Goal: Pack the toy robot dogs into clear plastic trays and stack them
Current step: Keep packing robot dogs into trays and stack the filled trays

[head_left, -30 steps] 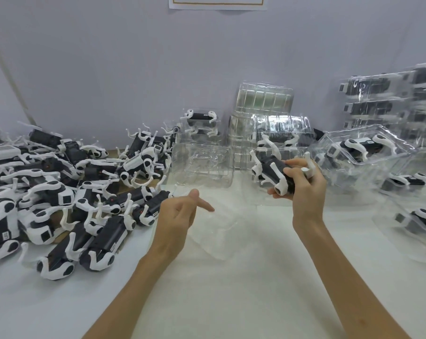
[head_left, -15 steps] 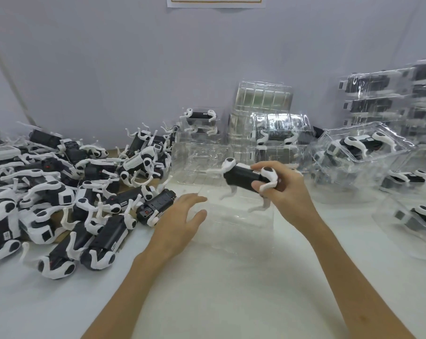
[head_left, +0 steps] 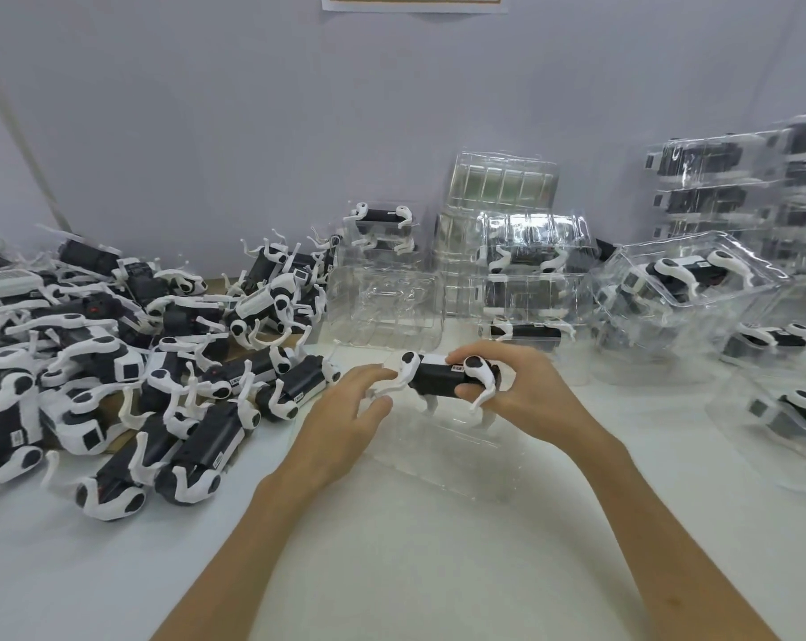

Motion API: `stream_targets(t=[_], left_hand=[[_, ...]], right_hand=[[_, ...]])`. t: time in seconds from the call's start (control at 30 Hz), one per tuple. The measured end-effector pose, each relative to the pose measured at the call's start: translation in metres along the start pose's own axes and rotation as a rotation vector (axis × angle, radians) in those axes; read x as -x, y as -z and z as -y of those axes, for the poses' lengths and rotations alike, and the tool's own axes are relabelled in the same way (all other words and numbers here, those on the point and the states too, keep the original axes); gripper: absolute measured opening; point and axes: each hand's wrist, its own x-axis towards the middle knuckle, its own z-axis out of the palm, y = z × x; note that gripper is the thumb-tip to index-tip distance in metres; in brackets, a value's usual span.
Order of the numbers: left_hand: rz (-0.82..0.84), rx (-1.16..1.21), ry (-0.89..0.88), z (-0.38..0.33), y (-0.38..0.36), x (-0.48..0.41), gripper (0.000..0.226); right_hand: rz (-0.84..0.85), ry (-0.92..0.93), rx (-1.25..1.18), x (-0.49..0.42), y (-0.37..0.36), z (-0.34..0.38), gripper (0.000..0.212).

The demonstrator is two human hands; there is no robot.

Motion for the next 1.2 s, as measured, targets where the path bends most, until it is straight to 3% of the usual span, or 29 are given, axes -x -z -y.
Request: stream_targets(t=[0.1,0.27,0.47,0.53,0.63,0.73,0.87,0.93,1.07,1.2], left_hand=[[-0.002,0.0,-0.05,0.0,0.001,0.001,0.041],[-0.041,0.015,-0.177,-0.006,0.002,0.002,0.032],[-0.052,0.018,-0.168,-0.011,0.001,0.002,0.031],[-0.065,-0.023,-0.181,-0.01,0.001,0.001,0.033],[-0.089,-0.09,-0.199,-0.009,0.003,0.001,0.033],[-0.114,-0.073,-0.189,-0.012,0.001,0.004,0.027],[-0.253,0.326,-0.006,-0.019,0.007,0.002,0.028],[-0.294,0.365,0.092,-0.017,0.012,-0.002,0.019],[0.059,0.301,0.251,-0.012,0.004,-0.001,0.016],[0.07,0.377,0.29,-0.017,0.007,-0.001,0.035]], right_hand=[[0.035,-0.048,0.049,-0.001,0.005,-0.004,0.035],[0.269,-0.121,0.131,-0.001,0.013,-0.007,0.05],[0.393,-0.203,-0.015,0.001,0.025,-0.008,0.065],[0.365,-0.209,-0.098,0.003,0.031,-0.008,0.067],[0.082,-0.256,-0.227,0.0,0.038,-0.012,0.051],[-0.085,-0.393,-0.062,-0.002,0.04,-0.02,0.025],[0.097,-0.611,0.143,-0.001,0.031,-0.027,0.058],[0.138,-0.641,0.157,-0.001,0.027,-0.024,0.07],[0.17,-0.622,0.097,-0.003,0.02,-0.019,0.082],[0.14,-0.553,-0.224,-0.002,0.019,-0.012,0.061]])
